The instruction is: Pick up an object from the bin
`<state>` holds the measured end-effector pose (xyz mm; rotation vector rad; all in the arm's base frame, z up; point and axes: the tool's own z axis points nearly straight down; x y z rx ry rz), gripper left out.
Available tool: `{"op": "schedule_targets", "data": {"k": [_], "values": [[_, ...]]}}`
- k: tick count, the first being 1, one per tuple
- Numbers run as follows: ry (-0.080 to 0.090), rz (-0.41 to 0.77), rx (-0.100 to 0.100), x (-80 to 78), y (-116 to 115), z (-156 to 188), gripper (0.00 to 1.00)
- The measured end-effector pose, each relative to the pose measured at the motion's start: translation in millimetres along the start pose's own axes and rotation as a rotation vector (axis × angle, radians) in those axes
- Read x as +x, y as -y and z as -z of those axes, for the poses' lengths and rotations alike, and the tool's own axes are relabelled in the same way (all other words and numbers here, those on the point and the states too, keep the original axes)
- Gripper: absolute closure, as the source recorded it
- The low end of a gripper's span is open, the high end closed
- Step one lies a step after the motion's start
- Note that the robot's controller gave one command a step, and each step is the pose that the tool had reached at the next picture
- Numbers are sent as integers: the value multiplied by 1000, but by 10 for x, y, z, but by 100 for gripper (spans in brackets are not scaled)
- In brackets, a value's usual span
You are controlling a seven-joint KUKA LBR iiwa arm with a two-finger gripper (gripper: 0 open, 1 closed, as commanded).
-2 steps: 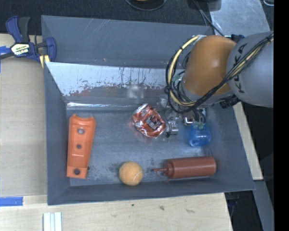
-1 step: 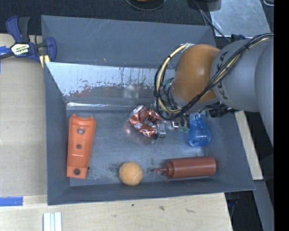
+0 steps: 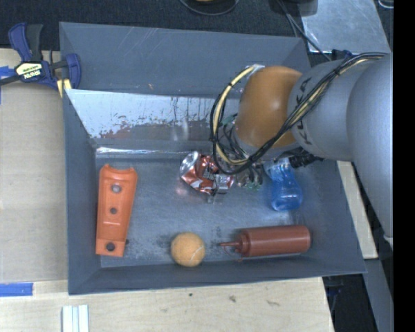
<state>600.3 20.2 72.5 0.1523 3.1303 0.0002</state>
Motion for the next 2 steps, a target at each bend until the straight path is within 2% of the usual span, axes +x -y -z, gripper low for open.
{"op": "schedule_targets", "data": {"k": [1,2], "values": [[0,0,0,0,0,0,100],[3,-43,0,42,-101,1278,100]]}}
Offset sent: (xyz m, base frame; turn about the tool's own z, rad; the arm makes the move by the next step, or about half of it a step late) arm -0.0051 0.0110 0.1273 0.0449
